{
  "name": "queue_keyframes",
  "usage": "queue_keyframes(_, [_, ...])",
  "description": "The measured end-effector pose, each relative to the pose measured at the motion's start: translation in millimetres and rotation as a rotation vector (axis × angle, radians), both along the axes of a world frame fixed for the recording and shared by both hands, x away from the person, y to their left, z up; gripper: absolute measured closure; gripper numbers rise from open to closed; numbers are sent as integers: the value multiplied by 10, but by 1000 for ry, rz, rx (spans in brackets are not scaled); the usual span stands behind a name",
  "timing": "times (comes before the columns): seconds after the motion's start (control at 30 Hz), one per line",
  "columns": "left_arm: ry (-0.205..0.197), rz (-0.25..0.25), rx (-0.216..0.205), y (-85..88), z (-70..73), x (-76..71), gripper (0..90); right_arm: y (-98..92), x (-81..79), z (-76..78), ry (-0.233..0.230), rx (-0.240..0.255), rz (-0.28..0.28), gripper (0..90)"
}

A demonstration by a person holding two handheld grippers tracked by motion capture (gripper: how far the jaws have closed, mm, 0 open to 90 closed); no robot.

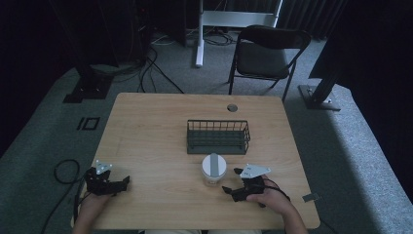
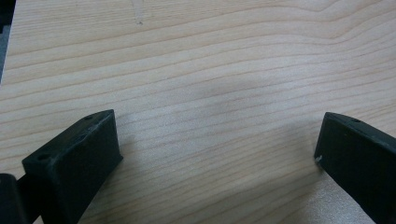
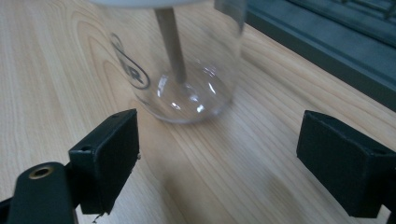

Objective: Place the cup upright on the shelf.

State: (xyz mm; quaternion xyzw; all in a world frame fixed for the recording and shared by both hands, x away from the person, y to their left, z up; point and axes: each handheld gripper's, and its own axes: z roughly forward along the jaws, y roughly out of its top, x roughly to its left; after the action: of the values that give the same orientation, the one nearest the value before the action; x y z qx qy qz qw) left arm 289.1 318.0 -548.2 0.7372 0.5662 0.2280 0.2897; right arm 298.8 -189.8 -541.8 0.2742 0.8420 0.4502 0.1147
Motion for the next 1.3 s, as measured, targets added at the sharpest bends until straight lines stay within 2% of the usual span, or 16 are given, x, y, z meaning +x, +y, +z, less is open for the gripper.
queue_keyframes(0.2, [0,0,0,0,0,0,2,70,-4,25,-4,45,8,126])
queue_keyframes(0.37, [0,0,0,0,0,0,2,117,2,49,-13,61,15,125])
queue_keyframes(0.47, [0,0,0,0,0,0,2,160,9,65,-8,86,21,121])
queue_keyframes(0.5, [0,0,0,0,0,0,2,186,12,66,-4,109,21,118])
queue_keyframes(0.57, [0,0,0,0,0,0,2,196,12,64,-5,107,19,117])
queue_keyframes(0.63, [0,0,0,0,0,0,2,255,5,48,-31,66,30,117])
queue_keyframes(0.67, [0,0,0,0,0,0,2,255,5,48,-31,66,30,117])
queue_keyframes(0.7, [0,0,0,0,0,0,2,280,5,46,-27,87,38,117])
queue_keyframes(1.03, [0,0,0,0,0,0,2,361,47,89,-64,120,31,117])
queue_keyframes(1.3, [0,0,0,0,0,0,2,405,87,77,-62,135,30,119])
